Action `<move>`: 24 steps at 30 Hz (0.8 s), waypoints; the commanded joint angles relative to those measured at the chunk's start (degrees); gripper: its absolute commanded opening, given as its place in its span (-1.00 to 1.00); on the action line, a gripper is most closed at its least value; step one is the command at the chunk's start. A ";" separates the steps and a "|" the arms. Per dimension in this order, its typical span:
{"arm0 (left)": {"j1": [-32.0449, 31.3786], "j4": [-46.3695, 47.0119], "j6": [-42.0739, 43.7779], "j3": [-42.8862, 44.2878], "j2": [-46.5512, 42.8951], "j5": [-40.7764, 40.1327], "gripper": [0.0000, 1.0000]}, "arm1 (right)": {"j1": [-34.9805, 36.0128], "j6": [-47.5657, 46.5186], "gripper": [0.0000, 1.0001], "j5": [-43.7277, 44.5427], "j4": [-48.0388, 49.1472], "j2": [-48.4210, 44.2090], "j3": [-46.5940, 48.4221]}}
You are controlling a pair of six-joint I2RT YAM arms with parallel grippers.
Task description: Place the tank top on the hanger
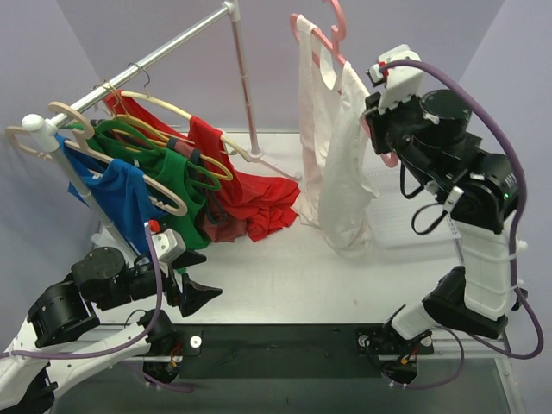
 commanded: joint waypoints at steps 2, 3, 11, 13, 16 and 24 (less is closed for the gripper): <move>0.09 2.91 -3.95 -2.89 -3.00 0.05 0.95 | -6.96 7.08 -1.00 -14.63 8.32 2.06 -3.95; 0.09 3.44 -4.22 -3.33 -3.36 0.14 0.95 | -7.23 7.36 -1.00 -16.06 8.41 2.77 -3.96; 0.00 5.37 -5.19 -5.80 -5.38 -0.65 0.95 | -7.58 9.64 -1.00 -27.06 9.81 9.01 -2.90; 0.09 6.17 -5.36 -6.06 -5.82 -0.65 0.95 | -7.58 10.43 -1.00 -28.64 10.78 9.97 -2.90; 0.09 7.22 -5.71 -6.94 -6.35 -0.47 0.94 | -7.32 11.23 -1.00 -30.05 12.45 11.30 -2.55; 0.09 9.68 -7.91 -8.87 -7.84 -1.18 0.94 | -6.97 13.95 -1.00 -33.74 18.59 19.28 1.93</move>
